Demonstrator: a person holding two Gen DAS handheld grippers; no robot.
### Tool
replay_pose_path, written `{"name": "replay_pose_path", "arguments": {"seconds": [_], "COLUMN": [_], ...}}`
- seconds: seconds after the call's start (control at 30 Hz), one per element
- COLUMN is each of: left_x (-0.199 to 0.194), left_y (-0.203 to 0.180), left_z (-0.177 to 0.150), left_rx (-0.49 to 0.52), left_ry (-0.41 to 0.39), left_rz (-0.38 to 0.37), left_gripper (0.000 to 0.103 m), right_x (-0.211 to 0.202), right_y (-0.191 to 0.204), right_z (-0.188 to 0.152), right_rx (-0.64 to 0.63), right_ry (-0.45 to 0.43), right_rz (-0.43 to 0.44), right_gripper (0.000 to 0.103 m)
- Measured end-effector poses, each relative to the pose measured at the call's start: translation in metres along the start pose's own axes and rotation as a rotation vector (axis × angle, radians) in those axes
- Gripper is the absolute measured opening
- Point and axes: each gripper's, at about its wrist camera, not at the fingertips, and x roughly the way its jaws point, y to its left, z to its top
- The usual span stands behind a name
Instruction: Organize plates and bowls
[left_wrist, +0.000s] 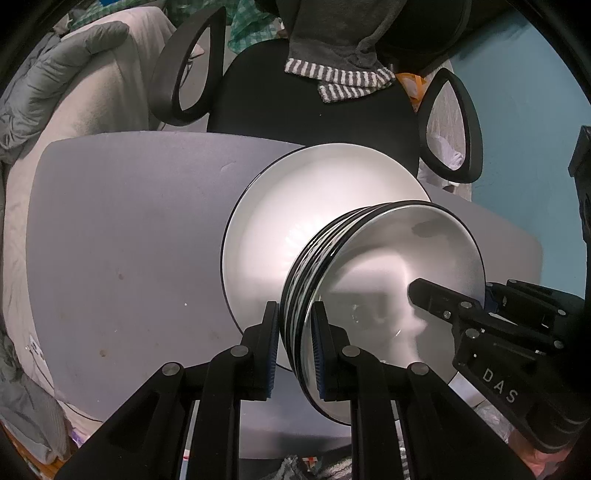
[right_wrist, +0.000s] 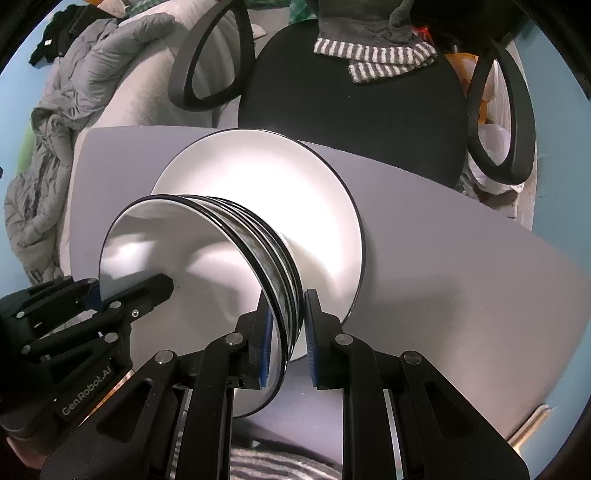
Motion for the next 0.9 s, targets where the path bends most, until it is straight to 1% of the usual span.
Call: {"name": "replay_pose_path", "arguments": {"seconds": [0.1,0.2,0.27,0.3,0.37,0.43,0.5,0.63,0.77,0.83,0.9], "left_x": [0.000,-0.003,-0.005,-0.006,-0.010,-0.013,-0.017,-0.027,-0.041,-0.052,-0.061], "left_y": [0.000,0.002,0.004,0.004,0.004,0.004,0.005,0.007,0.008,0.007,0.005], "left_z": [-0.002,-0.005,-0.006,-0.006,-0.008,-0.011,-0.014,-0.021,-0.028,-0.031,-0.034], "left_rx": [0.008,-0.005,-0.016,-0.018,-0.018,-0.016,-0.018,-0.017,-0.021,-0.023,-0.025], "left_ry": [-0.016,-0.028,-0.033,-0.036,-0.051,-0.062,-0.076,-0.096,-0.136,-0.159,-0.174], "left_rz": [-0.002,-0.010,-0.017,-0.014,0.003,0.013,0.007,-0.006,-0.008,-0.019,-0.028], "left_gripper": [0.015,0.015,0.016,0.018,0.018,0.022,0.027,0.027,0.040,0.042,0.044], "right_x": [0.000,0.001,0.001,0.001,-0.001,-0.004,-0.009,-0.018,-0.031,-0.042,-0.052], "right_y": [0.002,0.005,0.008,0.009,0.011,0.012,0.012,0.009,0.006,0.006,0.008], "right_z": [-0.001,-0.001,-0.003,-0.004,-0.006,-0.008,-0.009,-0.011,-0.015,-0.019,-0.022], "right_rx": [-0.004,-0.012,-0.024,-0.029,-0.031,-0.026,-0.020,0.008,0.027,0.028,0.027], "right_ry": [-0.006,-0.009,-0.018,-0.023,-0.039,-0.057,-0.077,-0.103,-0.136,-0.163,-0.192], "right_rz": [-0.007,0.001,-0.011,-0.021,-0.031,-0.042,-0.056,-0.056,-0.069,-0.080,-0.090], "right_gripper": [0.021,0.028,0.028,0.030,0.036,0.046,0.053,0.054,0.056,0.061,0.061]}}
